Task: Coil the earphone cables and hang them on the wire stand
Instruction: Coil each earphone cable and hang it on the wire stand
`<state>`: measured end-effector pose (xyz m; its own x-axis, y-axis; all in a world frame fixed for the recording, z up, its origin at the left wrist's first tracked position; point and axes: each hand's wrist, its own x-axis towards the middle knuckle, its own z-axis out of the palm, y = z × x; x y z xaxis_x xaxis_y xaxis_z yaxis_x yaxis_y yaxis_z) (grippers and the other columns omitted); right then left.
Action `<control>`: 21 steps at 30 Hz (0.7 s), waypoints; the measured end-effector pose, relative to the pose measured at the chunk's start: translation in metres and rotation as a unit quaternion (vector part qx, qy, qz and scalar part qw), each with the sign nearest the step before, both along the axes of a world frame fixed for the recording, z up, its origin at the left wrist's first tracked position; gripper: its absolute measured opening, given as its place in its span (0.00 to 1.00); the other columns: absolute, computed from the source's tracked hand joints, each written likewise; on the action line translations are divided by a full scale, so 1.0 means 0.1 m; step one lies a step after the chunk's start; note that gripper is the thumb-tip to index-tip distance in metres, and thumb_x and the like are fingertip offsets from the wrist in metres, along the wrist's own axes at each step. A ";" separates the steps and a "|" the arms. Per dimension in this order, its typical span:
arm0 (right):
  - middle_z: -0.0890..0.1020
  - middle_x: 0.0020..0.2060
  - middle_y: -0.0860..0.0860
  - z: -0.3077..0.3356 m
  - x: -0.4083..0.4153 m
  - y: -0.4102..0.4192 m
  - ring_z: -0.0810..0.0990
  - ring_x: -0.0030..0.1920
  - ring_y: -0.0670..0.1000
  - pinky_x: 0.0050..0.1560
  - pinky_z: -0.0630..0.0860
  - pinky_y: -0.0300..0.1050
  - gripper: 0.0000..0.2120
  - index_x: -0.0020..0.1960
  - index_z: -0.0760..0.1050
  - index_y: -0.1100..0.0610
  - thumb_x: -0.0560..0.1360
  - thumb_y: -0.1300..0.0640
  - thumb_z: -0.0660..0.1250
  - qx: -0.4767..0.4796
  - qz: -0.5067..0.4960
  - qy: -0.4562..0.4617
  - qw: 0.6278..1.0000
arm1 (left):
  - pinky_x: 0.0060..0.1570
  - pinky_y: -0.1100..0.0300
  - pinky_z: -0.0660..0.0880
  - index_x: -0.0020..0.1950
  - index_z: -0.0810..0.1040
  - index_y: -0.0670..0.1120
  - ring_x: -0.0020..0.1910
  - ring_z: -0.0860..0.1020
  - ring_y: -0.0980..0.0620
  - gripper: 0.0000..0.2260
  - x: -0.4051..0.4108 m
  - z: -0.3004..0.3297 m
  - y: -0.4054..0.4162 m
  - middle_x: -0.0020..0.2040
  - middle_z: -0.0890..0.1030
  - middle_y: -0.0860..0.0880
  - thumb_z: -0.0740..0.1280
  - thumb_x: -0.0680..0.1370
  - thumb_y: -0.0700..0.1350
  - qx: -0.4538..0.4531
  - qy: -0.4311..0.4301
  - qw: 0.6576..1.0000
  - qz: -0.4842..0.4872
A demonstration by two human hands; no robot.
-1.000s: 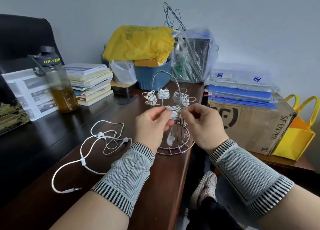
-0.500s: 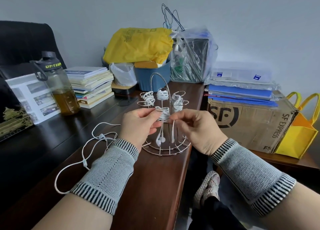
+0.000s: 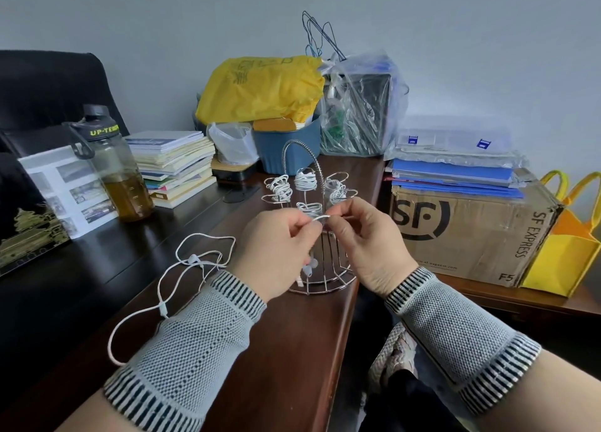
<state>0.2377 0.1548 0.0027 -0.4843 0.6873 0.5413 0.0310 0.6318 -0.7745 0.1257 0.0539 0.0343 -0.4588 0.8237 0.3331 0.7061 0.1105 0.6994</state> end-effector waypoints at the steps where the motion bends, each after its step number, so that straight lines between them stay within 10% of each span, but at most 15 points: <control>1: 0.82 0.41 0.51 0.01 0.00 0.00 0.81 0.44 0.50 0.50 0.78 0.47 0.07 0.43 0.75 0.51 0.78 0.59 0.65 -0.006 -0.004 0.002 1.000 | 0.29 0.65 0.71 0.38 0.80 0.50 0.26 0.77 0.61 0.10 -0.02 0.05 -0.01 0.25 0.78 0.54 0.66 0.79 0.50 0.008 0.051 0.999 0.007; 9: 0.81 0.36 0.48 0.12 -0.09 -0.03 0.80 0.37 0.47 0.45 0.78 0.45 0.06 0.42 0.75 0.54 0.78 0.55 0.64 -0.050 -0.048 0.008 0.998 | 0.29 0.63 0.61 0.36 0.76 0.47 0.32 0.70 0.56 0.18 -0.17 0.24 0.07 0.31 0.72 0.53 0.60 0.82 0.54 0.018 0.243 0.963 0.112; 14: 0.77 0.32 0.43 0.14 -0.14 -0.04 0.74 0.32 0.40 0.35 0.70 0.30 0.09 0.39 0.71 0.49 0.79 0.53 0.64 -0.047 -0.100 -0.017 0.994 | 0.44 0.48 0.78 0.44 0.77 0.44 0.42 0.82 0.49 0.17 -0.18 0.15 0.22 0.39 0.83 0.49 0.54 0.83 0.52 -0.007 0.143 0.985 0.100; 21: 0.82 0.36 0.49 0.12 -0.25 -0.07 0.81 0.40 0.50 0.46 0.78 0.48 0.10 0.40 0.72 0.50 0.79 0.50 0.62 -0.070 -0.132 -0.029 0.988 | 0.41 0.53 0.79 0.39 0.77 0.45 0.29 0.82 0.55 0.18 -0.23 0.00 0.34 0.40 0.84 0.49 0.56 0.83 0.50 0.016 -0.007 0.992 0.124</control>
